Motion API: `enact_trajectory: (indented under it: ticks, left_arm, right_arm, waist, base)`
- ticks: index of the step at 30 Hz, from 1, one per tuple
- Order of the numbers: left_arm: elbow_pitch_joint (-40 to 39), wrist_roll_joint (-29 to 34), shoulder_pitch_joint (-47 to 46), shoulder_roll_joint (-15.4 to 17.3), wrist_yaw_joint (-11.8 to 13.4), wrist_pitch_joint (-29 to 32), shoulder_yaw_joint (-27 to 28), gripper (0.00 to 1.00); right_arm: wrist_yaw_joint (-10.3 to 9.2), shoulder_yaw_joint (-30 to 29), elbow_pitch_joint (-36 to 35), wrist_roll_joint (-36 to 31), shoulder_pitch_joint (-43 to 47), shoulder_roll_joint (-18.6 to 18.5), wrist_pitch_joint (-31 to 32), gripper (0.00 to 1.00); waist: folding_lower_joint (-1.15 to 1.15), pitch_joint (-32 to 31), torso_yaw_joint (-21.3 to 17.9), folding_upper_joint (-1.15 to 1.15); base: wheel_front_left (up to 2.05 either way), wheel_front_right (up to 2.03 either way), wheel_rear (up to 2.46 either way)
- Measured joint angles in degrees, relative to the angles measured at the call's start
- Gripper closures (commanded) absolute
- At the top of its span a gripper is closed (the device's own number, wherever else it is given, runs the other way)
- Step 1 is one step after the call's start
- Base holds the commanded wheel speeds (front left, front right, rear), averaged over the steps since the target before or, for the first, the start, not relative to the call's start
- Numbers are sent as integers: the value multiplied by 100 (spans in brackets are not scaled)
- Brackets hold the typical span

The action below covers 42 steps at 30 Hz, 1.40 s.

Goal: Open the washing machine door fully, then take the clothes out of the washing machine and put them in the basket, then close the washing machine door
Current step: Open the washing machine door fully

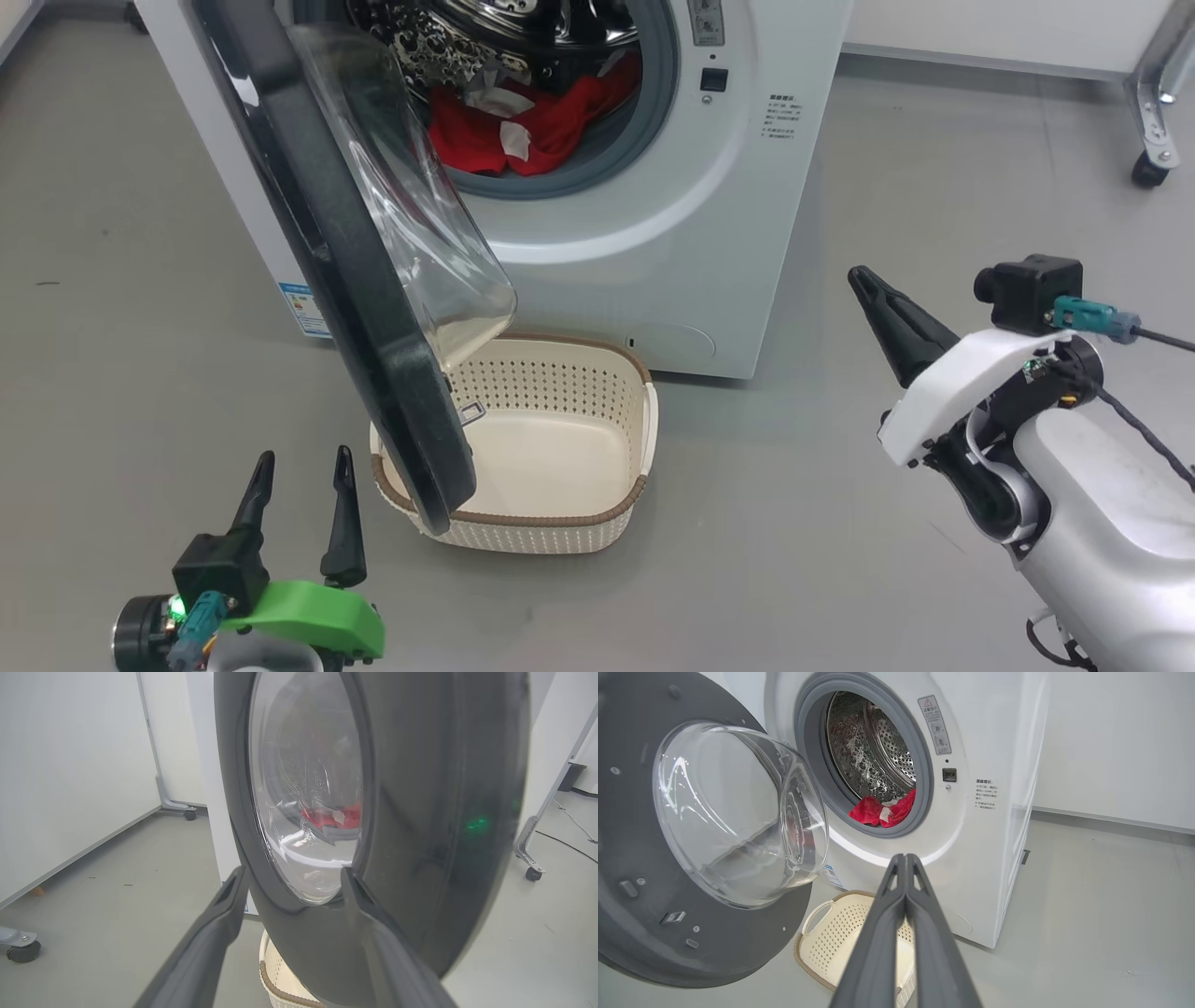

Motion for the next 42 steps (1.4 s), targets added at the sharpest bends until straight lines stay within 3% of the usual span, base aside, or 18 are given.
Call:
enact_trajectory:
  ticks: [12, 20, 21, 22, 23, 33, 42]
  left_arm:
    - [-56, 24, 133, -1, 0, 0, 177, 0]
    - [-115, 23, 143, -8, 0, 0, 283, 0]
    - [-114, 23, 147, -9, 0, 0, 293, 0]
    - [-113, 24, 154, -10, 0, 0, 296, 0]
    - [-113, 24, 162, -14, -1, 0, 301, 0]
    - [-115, 24, 403, -20, -9, 0, 367, 0]
    - [-155, 76, 497, -32, -15, 0, 388, 0]
  right_arm:
    - [-569, -265, 15, -125, 955, 36, -1118, 100]
    - [-849, -333, 56, -307, 1373, 124, -1146, 100]
    - [-880, -357, 56, -307, 1425, 149, -1146, 78]
    - [-905, -385, 63, -307, 1479, 176, -1147, 78]
    - [-912, -413, 66, -307, 1536, 198, -1147, 0]
    - [-956, -532, -83, -464, 1795, 320, -1149, 0]
    - [-1010, -1037, -503, -787, 1851, 409, -1154, 0]
  waist:
    - [0, -124, -259, 0]
    - [0, -154, -303, 0]
    - [0, -162, -308, 0]
    - [0, -174, -312, 0]
    - [0, -190, -316, 0]
    - [0, -335, -394, 0]
    - [0, -340, -453, 0]
  base:
    - [0, 0, 0]
    - [0, 0, 0]
    - [0, 0, 0]
    - [0, 0, 0]
    - [0, 0, 0]
    - [0, 0, 0]
    - [0, 0, 0]
